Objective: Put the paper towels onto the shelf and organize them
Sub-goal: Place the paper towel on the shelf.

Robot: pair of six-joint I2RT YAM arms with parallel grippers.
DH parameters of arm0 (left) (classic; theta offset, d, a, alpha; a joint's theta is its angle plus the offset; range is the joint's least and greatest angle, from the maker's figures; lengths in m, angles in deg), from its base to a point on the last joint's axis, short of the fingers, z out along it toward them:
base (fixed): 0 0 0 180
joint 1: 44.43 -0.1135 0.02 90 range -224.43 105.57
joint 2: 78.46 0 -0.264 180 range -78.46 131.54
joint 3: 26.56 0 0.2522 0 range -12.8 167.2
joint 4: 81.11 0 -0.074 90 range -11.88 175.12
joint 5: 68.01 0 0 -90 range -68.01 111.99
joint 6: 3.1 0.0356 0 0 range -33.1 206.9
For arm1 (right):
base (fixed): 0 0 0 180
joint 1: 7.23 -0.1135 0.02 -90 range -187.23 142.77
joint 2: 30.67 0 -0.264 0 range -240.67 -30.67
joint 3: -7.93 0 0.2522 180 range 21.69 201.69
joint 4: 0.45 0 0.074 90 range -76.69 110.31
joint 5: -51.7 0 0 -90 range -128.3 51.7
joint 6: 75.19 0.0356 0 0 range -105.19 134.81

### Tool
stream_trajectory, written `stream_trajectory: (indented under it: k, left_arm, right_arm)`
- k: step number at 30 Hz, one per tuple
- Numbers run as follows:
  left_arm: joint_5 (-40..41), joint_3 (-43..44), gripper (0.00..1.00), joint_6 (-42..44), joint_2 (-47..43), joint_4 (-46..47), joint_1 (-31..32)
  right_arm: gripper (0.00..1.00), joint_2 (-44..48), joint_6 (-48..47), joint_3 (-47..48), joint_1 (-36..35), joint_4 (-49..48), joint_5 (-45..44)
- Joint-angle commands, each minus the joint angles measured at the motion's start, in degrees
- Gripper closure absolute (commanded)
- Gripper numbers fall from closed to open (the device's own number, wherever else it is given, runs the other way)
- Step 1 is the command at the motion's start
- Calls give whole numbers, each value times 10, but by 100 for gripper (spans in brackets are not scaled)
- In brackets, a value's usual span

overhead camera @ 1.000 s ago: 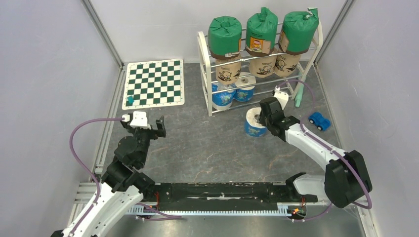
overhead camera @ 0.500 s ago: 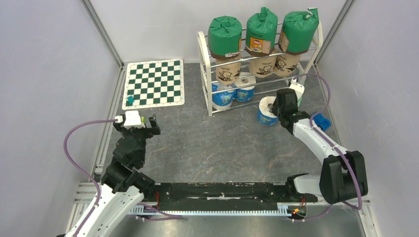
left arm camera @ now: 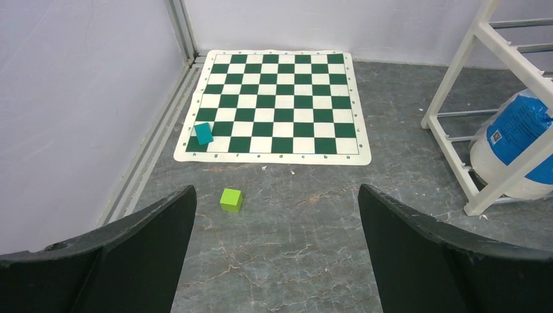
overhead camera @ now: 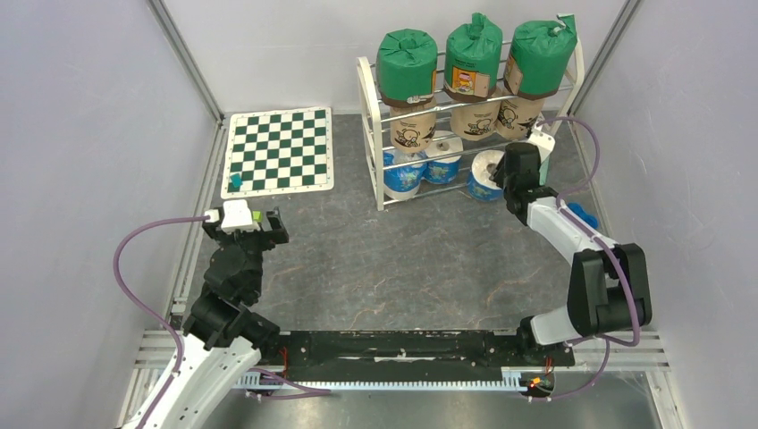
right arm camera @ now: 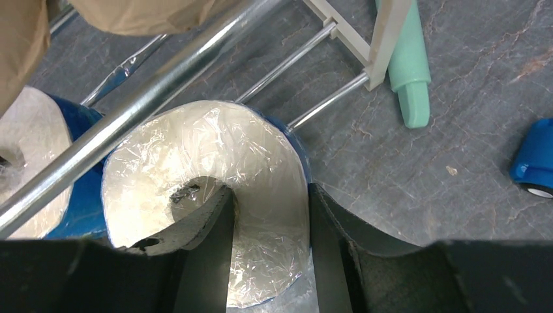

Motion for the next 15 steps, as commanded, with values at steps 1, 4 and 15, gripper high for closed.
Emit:
stream_trajectory:
  k: [1,4,15]
  left_arm:
    - [-11,-1,0,-24,-3,10,-9]
    - [-14,-1,0,-25,-2,9,-12]
    - [-30,-2,0,-30,1,9,-21]
  right_arm:
    - [97,-7,-5,35,9,-93,-2]
    - [96,-11,-6,31,12,-121,-4]
    - [93,-45,-15,17,16,-207,-12]
